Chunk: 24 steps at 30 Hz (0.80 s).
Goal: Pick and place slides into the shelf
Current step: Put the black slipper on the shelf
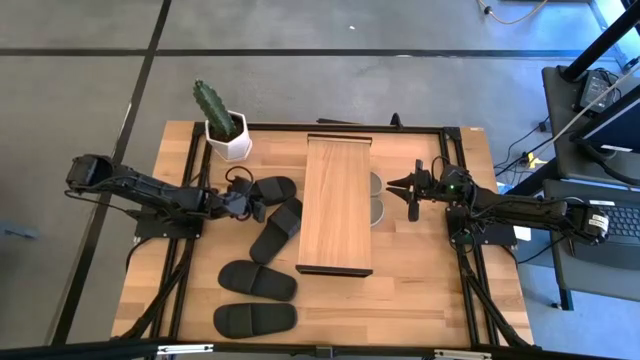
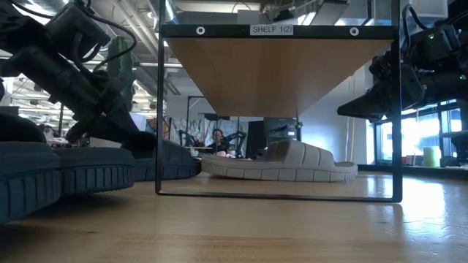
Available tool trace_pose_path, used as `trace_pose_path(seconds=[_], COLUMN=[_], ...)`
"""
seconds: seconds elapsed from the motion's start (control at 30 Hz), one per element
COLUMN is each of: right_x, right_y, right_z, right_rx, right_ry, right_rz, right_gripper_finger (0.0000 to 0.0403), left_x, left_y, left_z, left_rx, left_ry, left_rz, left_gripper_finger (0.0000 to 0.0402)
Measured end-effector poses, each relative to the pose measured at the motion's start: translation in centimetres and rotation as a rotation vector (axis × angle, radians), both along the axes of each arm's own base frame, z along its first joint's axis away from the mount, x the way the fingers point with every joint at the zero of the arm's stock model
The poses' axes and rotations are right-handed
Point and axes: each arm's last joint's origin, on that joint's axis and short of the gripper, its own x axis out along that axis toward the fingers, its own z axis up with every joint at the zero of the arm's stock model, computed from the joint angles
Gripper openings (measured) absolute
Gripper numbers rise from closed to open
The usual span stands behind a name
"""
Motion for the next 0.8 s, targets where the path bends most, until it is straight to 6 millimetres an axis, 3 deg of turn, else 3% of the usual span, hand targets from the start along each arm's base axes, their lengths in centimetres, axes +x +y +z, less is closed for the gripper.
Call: trace_pose_path(seconds=[0.37, 0.6, 0.8], right_x=[0.0, 0.0, 0.0], right_y=[0.0, 0.0, 0.0], right_z=[0.0, 0.0, 0.0], right_rx=[0.001, 0.001, 0.002], right_ry=[0.002, 0.003, 0.004], right_rz=[0.0, 0.0, 0.0], right_gripper_finger=[0.008, 0.008, 0.008], left_x=[0.1, 0.3, 1.0], left_y=[0.0, 0.0, 0.0], left_z=[0.2, 1.0, 2.8], left_rx=[0.074, 0.119, 0.18], left_ry=[0.027, -0.005, -0.017], left_rz=[-0.06, -0.092, -0.132], left_gripper_finger=[0.001, 0.0005, 0.0003])
